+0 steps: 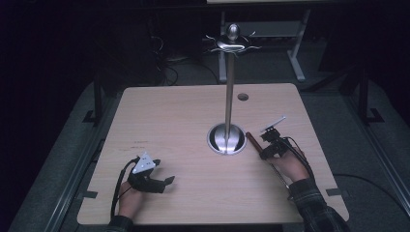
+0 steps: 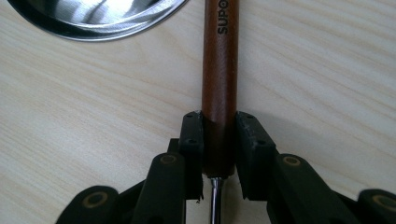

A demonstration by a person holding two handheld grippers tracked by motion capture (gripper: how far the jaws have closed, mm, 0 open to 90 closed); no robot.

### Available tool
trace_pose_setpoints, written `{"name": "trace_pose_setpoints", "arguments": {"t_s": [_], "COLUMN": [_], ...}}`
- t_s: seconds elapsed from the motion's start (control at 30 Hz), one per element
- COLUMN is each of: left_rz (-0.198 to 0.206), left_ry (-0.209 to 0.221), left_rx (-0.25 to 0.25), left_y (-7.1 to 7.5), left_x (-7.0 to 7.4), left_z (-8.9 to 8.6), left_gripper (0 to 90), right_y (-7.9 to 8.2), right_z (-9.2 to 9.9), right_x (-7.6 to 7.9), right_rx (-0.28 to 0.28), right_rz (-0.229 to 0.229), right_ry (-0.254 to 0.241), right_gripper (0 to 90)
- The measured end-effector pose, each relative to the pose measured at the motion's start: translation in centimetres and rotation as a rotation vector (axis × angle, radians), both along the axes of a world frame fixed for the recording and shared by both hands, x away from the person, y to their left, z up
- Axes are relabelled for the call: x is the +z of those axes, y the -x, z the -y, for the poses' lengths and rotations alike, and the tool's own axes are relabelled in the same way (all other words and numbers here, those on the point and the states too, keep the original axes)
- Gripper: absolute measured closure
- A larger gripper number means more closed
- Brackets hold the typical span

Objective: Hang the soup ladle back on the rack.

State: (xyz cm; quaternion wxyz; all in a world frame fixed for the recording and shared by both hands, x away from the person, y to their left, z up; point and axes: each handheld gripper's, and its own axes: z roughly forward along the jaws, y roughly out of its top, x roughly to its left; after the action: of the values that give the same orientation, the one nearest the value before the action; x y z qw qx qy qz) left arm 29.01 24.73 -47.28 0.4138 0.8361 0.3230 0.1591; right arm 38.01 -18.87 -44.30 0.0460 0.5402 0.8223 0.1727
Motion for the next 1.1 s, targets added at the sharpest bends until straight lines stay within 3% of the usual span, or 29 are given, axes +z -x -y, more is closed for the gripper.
{"name": "trace_pose_setpoints", "arguments": {"t_s": [0.27, 0.4, 0.6, 0.77, 1.1], "left_rz": [0.003, 0.005, 0.001, 0.003, 0.002], "left_ry": [0.002, 0.004, 0.003, 0.002, 0.003], "left_rx": [0.000, 0.001, 0.002, 0.000, 0.001], "left_y": [0.0, 0.0, 0.0, 0.0, 0.0], "left_x": [0.0, 0.0, 0.0, 0.0, -0.1], "left_z": [0.0, 0.0, 0.0, 0.0, 0.1], "left_gripper": [14.0, 14.0, 14.0, 14.0, 14.0], "right_y": [0.3, 0.7, 1.4, 2.2, 3.9], "right_z": [0.4, 0.9, 2.0, 3.0, 5.0], "right_x": [0.7, 1.4, 2.8, 3.4, 5.3], "right_rx": [0.004, -0.001, 0.020, 0.024, 0.031], "right_rz": [0.040, 0.086, 0.192, 0.237, 0.425], "right_ry": [-0.021, -0.047, -0.111, -0.188, -0.302], "right_gripper": [73.6, 73.6, 73.7, 73.7, 73.9]}}
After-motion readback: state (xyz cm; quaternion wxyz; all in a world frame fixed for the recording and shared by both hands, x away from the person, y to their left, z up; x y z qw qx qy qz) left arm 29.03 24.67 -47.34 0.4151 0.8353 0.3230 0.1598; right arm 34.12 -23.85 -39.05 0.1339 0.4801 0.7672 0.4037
